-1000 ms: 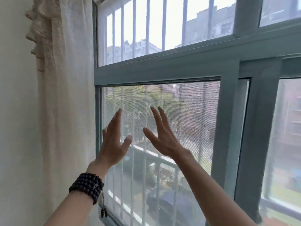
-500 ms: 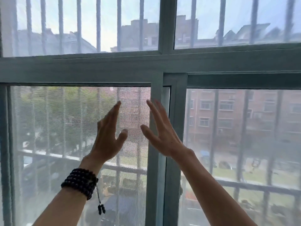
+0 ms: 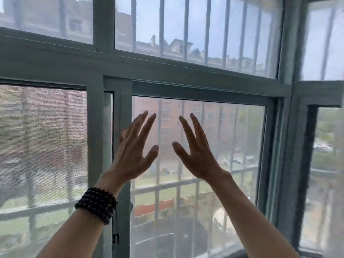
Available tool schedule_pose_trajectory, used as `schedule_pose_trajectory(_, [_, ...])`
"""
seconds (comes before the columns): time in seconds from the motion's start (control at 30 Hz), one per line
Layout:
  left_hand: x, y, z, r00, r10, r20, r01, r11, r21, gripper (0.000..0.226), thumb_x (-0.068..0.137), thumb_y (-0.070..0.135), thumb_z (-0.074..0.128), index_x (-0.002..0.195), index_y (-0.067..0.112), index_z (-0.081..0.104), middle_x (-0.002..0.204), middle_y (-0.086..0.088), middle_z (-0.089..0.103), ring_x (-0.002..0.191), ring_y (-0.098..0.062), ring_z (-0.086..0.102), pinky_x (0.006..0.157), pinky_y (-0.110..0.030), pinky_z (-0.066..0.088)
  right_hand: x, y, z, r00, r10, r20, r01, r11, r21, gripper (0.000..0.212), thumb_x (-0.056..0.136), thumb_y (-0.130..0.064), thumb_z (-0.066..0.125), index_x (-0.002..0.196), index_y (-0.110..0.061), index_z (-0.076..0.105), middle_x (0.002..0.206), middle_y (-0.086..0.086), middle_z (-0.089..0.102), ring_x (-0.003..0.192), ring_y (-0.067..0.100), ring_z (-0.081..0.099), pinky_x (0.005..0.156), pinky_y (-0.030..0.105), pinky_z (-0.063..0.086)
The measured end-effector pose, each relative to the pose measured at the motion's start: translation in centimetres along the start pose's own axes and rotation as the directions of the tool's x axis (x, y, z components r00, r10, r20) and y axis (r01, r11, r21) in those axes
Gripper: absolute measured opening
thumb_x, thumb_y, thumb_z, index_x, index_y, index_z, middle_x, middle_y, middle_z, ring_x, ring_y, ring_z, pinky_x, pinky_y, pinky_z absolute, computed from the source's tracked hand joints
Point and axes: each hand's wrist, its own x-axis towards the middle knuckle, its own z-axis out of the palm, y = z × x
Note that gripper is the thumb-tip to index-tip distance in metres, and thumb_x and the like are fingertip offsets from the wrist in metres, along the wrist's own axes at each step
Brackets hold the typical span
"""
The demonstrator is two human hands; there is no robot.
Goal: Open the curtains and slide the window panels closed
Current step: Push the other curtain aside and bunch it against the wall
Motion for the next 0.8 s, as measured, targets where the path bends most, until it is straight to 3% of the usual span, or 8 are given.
schedule_pose_trajectory(0.17, [1.9,4.6,6.1,0.997,0.064,0.039,-0.057,0.986,-0.158,0.076,0.094,0.058,0.035,0.16,0.038,0.003,0.17,0.001,0.0,0.154,-0.023,0.011,0.116,-0.064,0.017,-3.8,3.6,-6.6,0.994,0.105,-0.032,-0.109,0.981,-0.162,0.074,0.09,-0.083,0.015,0.156,-0.056,-0.003,0.17,-0.011,-0.018,0.158,0.015,-0.009,0.125,0.058,0.005])
schedule_pose_trajectory(0.33, [3.7,9.8,11.6,0.991,0.128,0.027,-0.114,0.947,-0.3,0.075,0.093,0.058,0.037,0.159,0.041,0.005,0.169,0.007,-0.002,0.154,-0.018,0.009,0.114,-0.059,0.017,-7.5,5.8,-12.6,0.973,0.223,-0.064,-0.232,0.924,-0.303,0.076,0.087,-0.085,0.014,0.156,-0.057,0.0,0.17,-0.011,-0.018,0.157,0.016,-0.012,0.124,0.063,0.005])
schedule_pose_trajectory(0.43, [4.8,13.4,14.3,0.987,0.161,0.021,-0.141,0.912,-0.385,0.076,0.092,0.059,0.037,0.159,0.042,0.006,0.169,0.007,-0.001,0.153,-0.018,0.012,0.113,-0.059,0.021,-9.3,7.0,-16.1,0.954,0.288,-0.088,-0.299,0.876,-0.378,0.071,0.09,-0.076,0.023,0.154,-0.06,-0.002,0.169,-0.013,-0.018,0.156,0.011,-0.014,0.124,0.064,0.005])
schedule_pose_trajectory(0.6, [6.7,19.1,18.0,0.977,0.213,-0.012,-0.192,0.849,-0.493,0.076,0.091,0.061,0.038,0.158,0.044,0.006,0.169,0.009,-0.002,0.151,-0.01,0.01,0.109,-0.052,0.025,-12.3,9.4,-21.4,0.924,0.363,-0.121,-0.376,0.805,-0.458,0.07,0.092,-0.071,0.025,0.154,-0.06,-0.006,0.169,-0.013,-0.019,0.156,0.009,-0.017,0.125,0.059,0.002])
schedule_pose_trajectory(0.8, [9.2,26.3,22.5,0.963,0.269,-0.009,-0.222,0.773,-0.594,0.074,0.092,0.065,0.034,0.158,0.045,0.008,0.169,0.008,-0.001,0.153,-0.014,0.01,0.109,-0.048,0.025,-15.8,14.1,-26.9,0.898,0.398,-0.187,-0.433,0.727,-0.532,0.072,0.095,-0.065,0.028,0.159,-0.051,-0.001,0.171,-0.008,-0.018,0.155,0.009,-0.021,0.125,0.054,-0.005])
